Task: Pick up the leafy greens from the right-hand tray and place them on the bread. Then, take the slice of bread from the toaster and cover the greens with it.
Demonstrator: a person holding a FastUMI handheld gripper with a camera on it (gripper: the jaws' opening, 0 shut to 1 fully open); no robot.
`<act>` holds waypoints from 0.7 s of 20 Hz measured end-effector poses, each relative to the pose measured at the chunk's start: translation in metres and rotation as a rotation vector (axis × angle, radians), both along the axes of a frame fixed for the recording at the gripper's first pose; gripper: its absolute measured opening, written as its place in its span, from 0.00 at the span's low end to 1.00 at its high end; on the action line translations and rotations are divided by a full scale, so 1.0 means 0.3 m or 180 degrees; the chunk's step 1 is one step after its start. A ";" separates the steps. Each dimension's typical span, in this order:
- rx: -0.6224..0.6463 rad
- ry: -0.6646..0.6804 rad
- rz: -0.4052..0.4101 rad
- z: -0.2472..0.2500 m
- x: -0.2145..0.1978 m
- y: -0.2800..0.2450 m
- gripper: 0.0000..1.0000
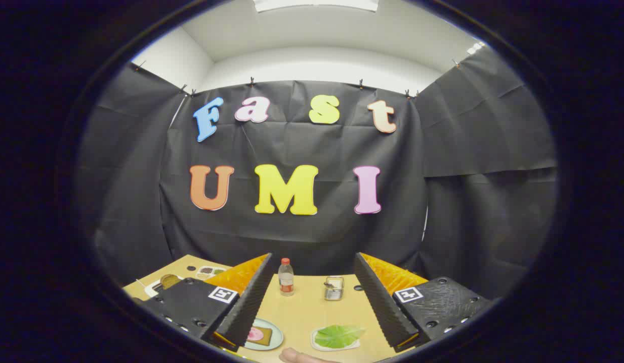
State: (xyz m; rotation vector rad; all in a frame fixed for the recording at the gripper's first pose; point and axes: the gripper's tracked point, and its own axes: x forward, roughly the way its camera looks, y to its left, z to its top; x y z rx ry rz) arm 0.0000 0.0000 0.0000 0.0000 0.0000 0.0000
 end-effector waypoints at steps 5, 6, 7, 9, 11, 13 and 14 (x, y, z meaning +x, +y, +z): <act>-0.0072 -0.0019 -0.0029 0.016 0.001 0.045 0.95; -0.0059 0.0008 -0.0033 0.006 -0.001 0.047 0.95; -0.0036 0.0027 -0.0041 -0.002 0.003 0.044 0.95; -0.0026 0.0080 -0.0037 -0.016 0.024 0.041 0.95; -0.0034 0.0088 -0.0031 -0.014 0.047 0.033 0.95; -0.0056 0.0080 -0.0011 -0.011 0.072 0.020 0.95; -0.0070 0.0068 0.0001 -0.009 0.084 0.010 0.95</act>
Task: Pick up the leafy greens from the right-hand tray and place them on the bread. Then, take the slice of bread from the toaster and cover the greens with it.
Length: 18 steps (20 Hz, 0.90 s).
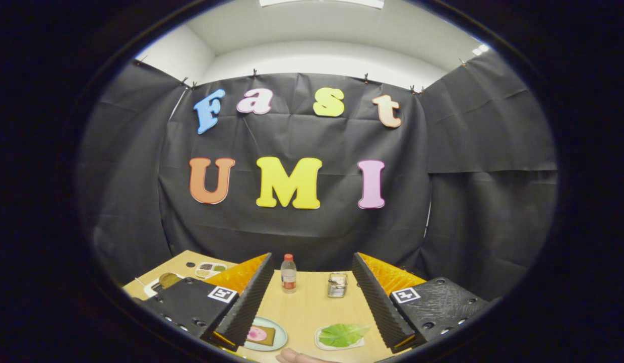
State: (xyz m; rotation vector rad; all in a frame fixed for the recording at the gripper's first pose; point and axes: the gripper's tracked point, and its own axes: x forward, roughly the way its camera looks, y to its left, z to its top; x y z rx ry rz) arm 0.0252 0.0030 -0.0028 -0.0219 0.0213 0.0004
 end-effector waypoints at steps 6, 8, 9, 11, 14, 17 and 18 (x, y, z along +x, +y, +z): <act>-0.0194 0.0066 0.0075 -0.073 0.095 -0.115 0.95; -0.0215 0.0168 0.0096 -0.145 0.130 -0.169 0.95; -0.0212 0.0239 0.0113 -0.193 0.148 -0.193 0.95; -0.0236 0.0402 0.0120 -0.301 0.184 -0.261 0.96; -0.0260 0.0701 0.0130 -0.480 0.229 -0.364 0.96; -0.0238 0.1087 0.0123 -0.693 0.269 -0.471 0.96; -0.0229 0.1215 0.0120 -0.765 0.281 -0.504 0.96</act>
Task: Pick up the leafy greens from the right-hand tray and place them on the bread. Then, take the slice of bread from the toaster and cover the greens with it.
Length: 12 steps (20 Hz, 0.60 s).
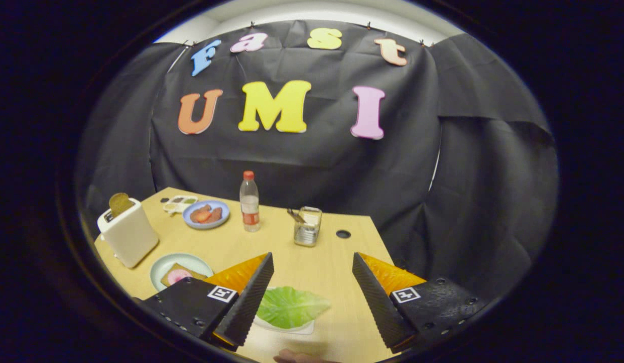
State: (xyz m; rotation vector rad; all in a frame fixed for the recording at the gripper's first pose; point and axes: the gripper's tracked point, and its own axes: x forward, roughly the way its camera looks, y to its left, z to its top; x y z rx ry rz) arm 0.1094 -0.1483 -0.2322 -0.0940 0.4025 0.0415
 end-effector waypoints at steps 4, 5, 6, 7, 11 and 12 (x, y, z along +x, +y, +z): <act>0.0124 0.0542 0.0045 -0.266 0.035 -0.056 0.96; 0.0161 0.0671 0.0072 -0.321 0.033 -0.063 0.96; 0.0227 0.0797 0.0121 -0.370 0.029 -0.059 0.96; 0.0300 0.0897 0.0158 -0.412 0.032 -0.048 0.96; 0.0540 0.1296 0.0108 -0.555 0.074 -0.047 0.94; 0.0598 0.1401 0.0062 -0.584 0.083 -0.054 0.93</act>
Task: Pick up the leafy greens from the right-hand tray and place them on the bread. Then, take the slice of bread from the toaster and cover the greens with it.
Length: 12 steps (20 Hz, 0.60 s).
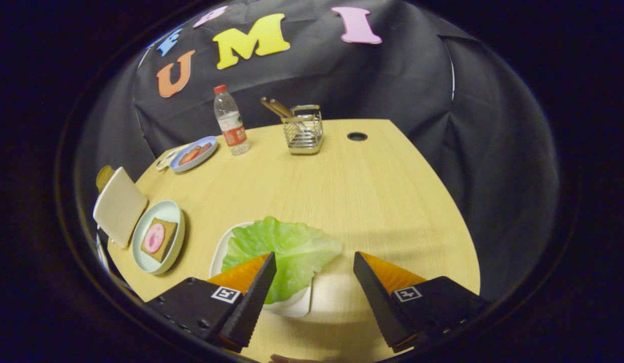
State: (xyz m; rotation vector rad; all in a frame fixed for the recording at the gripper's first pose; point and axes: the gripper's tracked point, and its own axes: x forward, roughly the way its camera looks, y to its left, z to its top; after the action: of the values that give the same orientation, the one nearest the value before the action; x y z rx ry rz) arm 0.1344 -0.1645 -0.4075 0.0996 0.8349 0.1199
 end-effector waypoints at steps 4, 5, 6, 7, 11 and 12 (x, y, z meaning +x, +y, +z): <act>0.0133 0.0095 0.0066 -0.031 0.036 0.033 0.90; 0.0115 0.0095 0.0124 -0.033 0.043 0.047 0.84; 0.0094 0.0094 0.0168 -0.033 0.051 0.058 0.83; 0.0029 0.0086 0.0185 -0.034 0.064 0.057 0.84; -0.0042 0.0049 0.0194 -0.033 0.087 0.081 0.57; -0.0044 0.0059 0.0212 -0.032 0.085 0.095 0.49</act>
State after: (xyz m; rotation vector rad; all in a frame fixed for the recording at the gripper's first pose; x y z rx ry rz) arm 0.1599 -0.1361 -0.4173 0.0598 0.8578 0.1760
